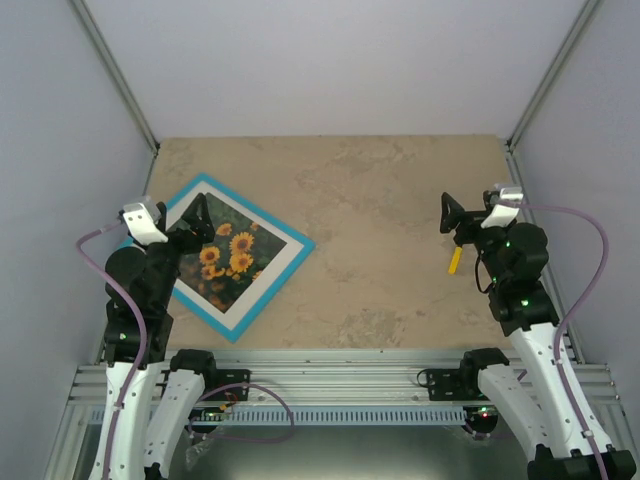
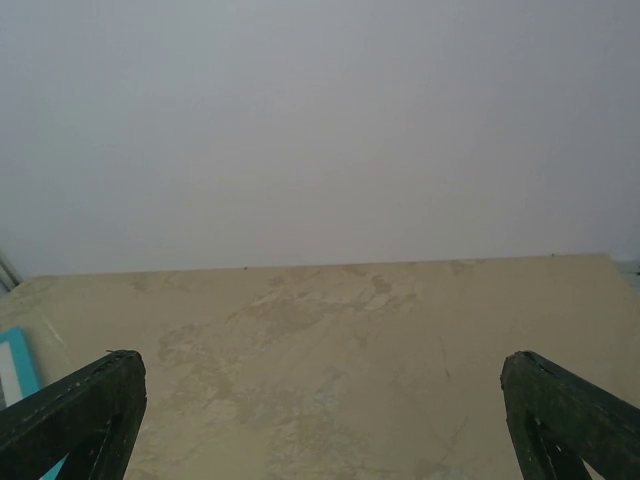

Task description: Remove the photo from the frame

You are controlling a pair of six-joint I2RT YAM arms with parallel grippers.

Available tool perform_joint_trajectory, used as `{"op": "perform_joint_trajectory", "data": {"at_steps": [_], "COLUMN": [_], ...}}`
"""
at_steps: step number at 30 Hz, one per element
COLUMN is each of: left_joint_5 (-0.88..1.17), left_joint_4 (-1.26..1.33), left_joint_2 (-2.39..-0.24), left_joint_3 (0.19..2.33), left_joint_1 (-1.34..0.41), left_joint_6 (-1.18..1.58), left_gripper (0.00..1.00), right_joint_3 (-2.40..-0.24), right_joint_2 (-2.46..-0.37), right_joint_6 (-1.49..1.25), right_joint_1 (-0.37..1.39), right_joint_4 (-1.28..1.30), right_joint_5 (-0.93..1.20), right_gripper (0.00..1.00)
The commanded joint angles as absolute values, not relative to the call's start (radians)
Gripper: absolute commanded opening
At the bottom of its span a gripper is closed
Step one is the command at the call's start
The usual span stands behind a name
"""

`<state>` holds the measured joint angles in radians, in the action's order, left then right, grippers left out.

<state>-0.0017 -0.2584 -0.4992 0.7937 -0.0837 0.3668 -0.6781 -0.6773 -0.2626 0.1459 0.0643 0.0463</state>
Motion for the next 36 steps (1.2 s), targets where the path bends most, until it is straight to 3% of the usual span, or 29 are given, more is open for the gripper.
{"op": "perform_joint_trajectory", "data": {"at_steps": [1, 11, 20, 29, 36], "left_joint_5": [0.003, 0.004, -0.012, 0.044, 0.062], "left_joint_4": [-0.230, -0.231, -0.272, -0.315, -0.311], "left_joint_2": [-0.495, -0.496, -0.552, -0.641, -0.660], "left_joint_3": [0.790, 0.786, 0.795, 0.799, 0.795], "left_joint_1": [-0.073, -0.072, -0.073, -0.072, -0.072], "left_joint_6": [0.355, 0.357, 0.359, 0.378, 0.382], "left_gripper": [1.00, 1.00, 1.00, 1.00, 1.00], "right_joint_3": [-0.685, -0.741, -0.783, -0.931, -1.115], "right_joint_2": [-0.688, -0.854, -1.095, -1.490, -1.809], "right_joint_6": [-0.262, -0.247, -0.190, -0.113, -0.063], "right_joint_1": [0.139, 0.150, 0.314, 0.500, 0.582], "right_joint_4": [0.035, 0.075, 0.055, 0.005, 0.004], "right_joint_5": [0.088, 0.307, 0.373, 0.438, 0.435], "right_gripper": [0.98, 0.98, 0.98, 0.97, 0.91]}}
